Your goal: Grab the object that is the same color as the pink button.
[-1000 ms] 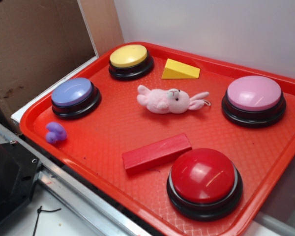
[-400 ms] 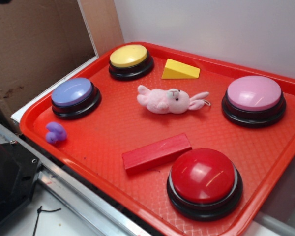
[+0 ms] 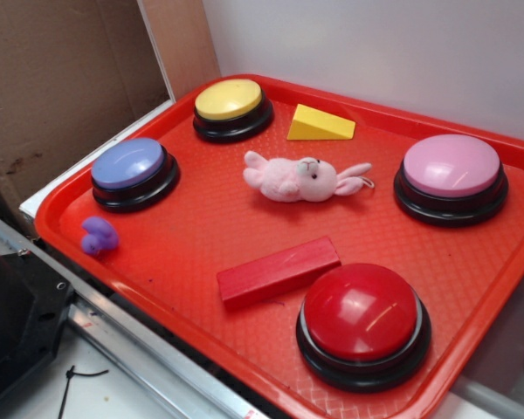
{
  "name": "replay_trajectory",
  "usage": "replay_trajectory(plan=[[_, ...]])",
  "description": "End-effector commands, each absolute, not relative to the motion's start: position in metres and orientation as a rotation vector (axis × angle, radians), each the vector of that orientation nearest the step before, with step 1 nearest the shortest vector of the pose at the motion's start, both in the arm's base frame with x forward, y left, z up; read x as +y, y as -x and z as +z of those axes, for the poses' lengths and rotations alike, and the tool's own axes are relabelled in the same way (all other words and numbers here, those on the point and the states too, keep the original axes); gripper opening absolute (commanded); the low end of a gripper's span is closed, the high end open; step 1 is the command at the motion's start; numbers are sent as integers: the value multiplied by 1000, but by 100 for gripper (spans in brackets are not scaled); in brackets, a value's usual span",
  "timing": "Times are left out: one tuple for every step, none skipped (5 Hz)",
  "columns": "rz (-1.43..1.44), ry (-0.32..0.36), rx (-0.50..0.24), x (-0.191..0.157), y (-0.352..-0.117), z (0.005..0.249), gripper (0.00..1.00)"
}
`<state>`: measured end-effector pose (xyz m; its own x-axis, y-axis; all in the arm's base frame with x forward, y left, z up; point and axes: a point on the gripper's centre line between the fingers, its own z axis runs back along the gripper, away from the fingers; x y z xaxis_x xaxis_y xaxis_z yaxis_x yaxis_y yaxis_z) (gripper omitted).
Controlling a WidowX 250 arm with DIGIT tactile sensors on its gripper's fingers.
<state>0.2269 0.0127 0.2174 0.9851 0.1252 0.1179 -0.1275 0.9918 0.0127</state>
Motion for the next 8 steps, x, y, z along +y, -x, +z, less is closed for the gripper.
replay_trajectory(plan=[[-361, -20, -42, -82, -292, 191, 100], [-611, -25, -6, -113, -250, 180, 100], [-766, -70, 35, -84, -222, 164, 100], [-786, -70, 66, -40, -217, 145, 100], [-807, -62, 102, -27, -224, 132, 100], [-861, -26, 98, -35, -239, 121, 100], [-916, -17, 103, -54, -245, 108, 100], [-912, -12, 106, -67, -252, 84, 100]])
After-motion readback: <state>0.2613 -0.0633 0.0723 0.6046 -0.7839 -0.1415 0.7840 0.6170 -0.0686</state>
